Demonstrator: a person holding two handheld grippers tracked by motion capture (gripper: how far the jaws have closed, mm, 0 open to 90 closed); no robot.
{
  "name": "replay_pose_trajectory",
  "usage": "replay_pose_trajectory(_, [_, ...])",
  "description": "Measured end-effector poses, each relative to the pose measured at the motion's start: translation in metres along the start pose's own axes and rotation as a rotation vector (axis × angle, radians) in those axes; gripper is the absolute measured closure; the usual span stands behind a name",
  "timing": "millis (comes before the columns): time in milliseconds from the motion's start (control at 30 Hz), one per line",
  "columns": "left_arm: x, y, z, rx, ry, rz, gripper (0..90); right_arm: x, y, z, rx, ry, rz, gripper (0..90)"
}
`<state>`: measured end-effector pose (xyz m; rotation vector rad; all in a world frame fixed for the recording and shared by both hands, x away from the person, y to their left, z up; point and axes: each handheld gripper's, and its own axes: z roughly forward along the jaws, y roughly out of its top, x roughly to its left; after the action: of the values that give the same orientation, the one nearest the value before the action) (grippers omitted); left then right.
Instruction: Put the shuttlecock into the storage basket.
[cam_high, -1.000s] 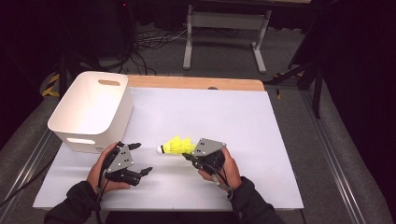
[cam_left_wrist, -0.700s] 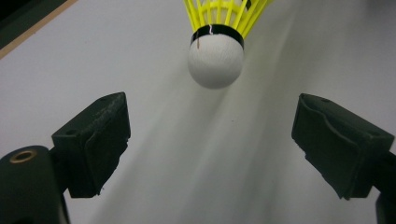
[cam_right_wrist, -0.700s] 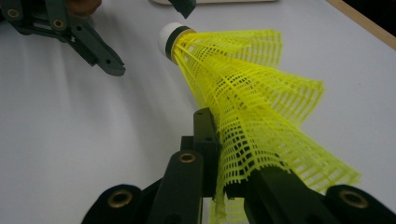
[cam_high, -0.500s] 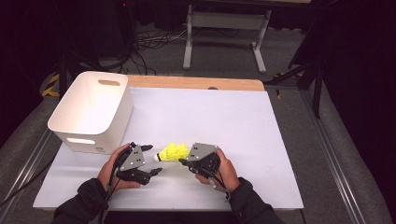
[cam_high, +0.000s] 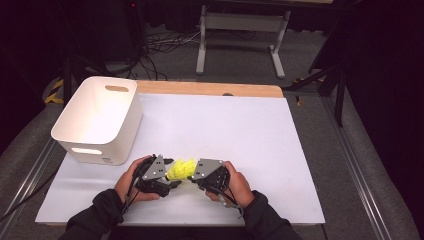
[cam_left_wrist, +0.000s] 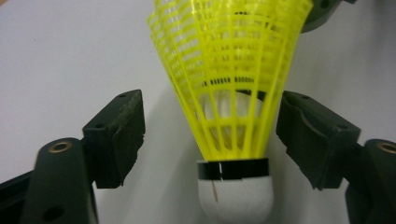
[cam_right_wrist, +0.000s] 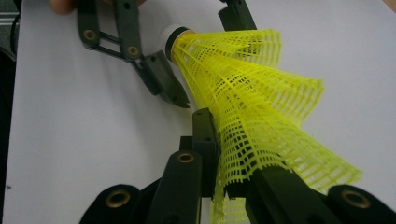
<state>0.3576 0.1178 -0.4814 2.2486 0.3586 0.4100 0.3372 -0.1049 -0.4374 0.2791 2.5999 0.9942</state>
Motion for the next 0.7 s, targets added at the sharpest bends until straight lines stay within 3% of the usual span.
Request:
replay_pose_trajectory(133, [0.001,0.002,0.006,0.011,-0.027,0.000,32.7,0.005,0.005,0.001,0.013,0.010,-0.031,85.6])
replay_pose_trajectory(233, [0.000,0.004,0.009,0.019,-0.041,0.011,36.5,0.009,0.008,0.002,0.036,-0.012,-0.073,84.4])
replay_pose_trajectory(400, [-0.002,0.008,0.014,0.026,-0.080,0.020,41.4,0.010,0.014,0.000,0.036,0.006,-0.089,84.4])
replay_pose_trajectory(433, [-0.003,0.008,0.015,0.028,-0.079,0.006,43.0,0.010,0.015,0.000,0.036,0.001,-0.089,84.5])
replay_pose_trajectory(700, [-0.001,0.009,0.011,-0.014,-0.061,0.030,49.4,0.006,0.020,-0.002,0.011,0.014,-0.077,82.8])
